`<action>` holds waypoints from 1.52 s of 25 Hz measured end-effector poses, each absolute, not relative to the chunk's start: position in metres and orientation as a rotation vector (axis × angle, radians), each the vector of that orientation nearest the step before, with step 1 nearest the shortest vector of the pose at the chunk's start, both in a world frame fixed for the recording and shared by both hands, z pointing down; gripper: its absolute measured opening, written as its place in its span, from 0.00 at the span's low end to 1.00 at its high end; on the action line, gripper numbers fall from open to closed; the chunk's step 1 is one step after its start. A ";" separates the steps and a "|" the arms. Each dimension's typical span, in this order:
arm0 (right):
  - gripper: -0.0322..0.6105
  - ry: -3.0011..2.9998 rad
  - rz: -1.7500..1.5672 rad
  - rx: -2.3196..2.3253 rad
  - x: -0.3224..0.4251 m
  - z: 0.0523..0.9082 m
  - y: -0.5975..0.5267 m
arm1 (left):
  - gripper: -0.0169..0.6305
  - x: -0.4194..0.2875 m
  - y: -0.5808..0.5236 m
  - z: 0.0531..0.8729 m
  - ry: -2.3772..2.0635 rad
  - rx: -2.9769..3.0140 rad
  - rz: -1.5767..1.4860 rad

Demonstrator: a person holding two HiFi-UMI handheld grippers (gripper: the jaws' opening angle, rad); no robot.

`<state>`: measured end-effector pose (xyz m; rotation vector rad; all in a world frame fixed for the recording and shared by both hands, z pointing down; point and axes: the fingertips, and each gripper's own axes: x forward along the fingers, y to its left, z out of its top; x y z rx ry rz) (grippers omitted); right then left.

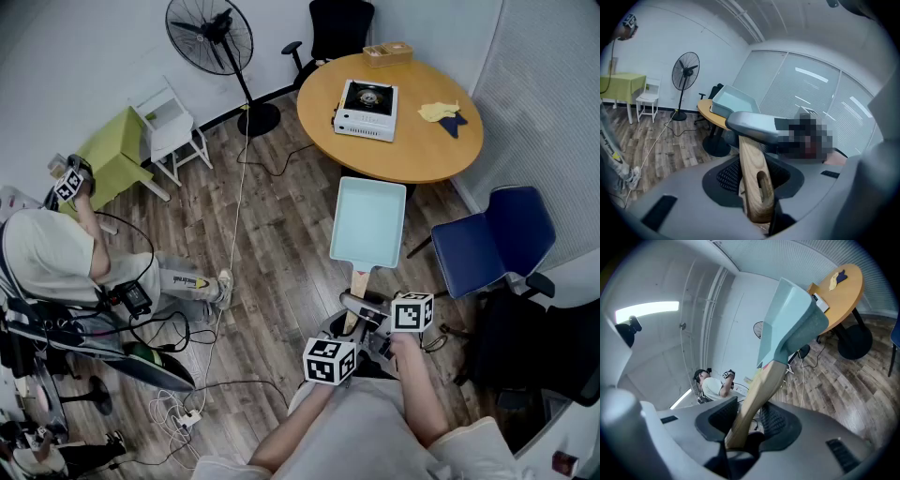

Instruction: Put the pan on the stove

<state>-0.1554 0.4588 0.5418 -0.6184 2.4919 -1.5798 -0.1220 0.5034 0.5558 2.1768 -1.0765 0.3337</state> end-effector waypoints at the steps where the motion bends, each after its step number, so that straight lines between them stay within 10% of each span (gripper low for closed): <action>1: 0.29 2.496 -1.577 -0.622 -0.154 0.541 0.458 | 0.23 -0.121 0.503 0.555 -1.077 2.178 0.334; 38: 0.31 2.568 -1.532 -0.634 -0.082 0.549 0.365 | 0.23 -0.046 0.409 0.565 -1.110 2.175 0.346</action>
